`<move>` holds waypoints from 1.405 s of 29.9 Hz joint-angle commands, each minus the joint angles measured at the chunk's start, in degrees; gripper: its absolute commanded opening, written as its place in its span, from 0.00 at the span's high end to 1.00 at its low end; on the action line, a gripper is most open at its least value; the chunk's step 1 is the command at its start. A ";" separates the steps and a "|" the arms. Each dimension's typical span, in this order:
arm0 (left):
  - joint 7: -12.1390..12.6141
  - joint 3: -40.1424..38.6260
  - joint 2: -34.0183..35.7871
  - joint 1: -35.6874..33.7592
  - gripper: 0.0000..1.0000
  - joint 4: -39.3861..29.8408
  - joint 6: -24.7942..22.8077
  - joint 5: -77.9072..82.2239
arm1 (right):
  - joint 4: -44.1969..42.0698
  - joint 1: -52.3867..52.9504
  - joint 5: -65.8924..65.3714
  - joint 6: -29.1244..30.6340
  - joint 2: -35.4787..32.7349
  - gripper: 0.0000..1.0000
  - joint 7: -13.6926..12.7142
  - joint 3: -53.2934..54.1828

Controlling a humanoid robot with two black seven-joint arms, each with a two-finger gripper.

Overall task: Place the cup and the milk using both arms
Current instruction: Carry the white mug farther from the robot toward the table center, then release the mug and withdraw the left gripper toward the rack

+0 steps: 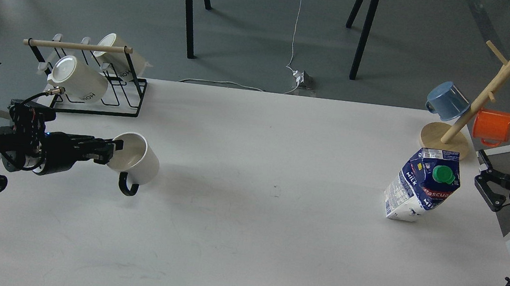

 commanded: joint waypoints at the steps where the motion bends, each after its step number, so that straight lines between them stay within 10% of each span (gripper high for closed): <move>1: -0.01 -0.12 -1.80 -2.26 1.00 -2.89 -1.88 -0.64 | -0.08 -0.09 0.00 0.00 0.00 0.01 0.00 0.16; 12: -0.01 0.76 -20.26 -3.76 1.00 5.36 -3.03 -2.75 | -0.09 -0.18 0.00 0.00 -0.09 0.01 0.09 0.87; 27: -0.01 6.47 -21.77 -3.14 0.92 6.25 -2.85 -1.87 | 0.00 -0.97 0.09 0.00 -0.09 0.01 0.17 0.87; 42: -0.01 4.89 -20.98 -3.67 0.45 3.00 -3.99 -12.51 | 0.00 -2.03 0.09 0.00 -0.09 0.01 0.17 0.87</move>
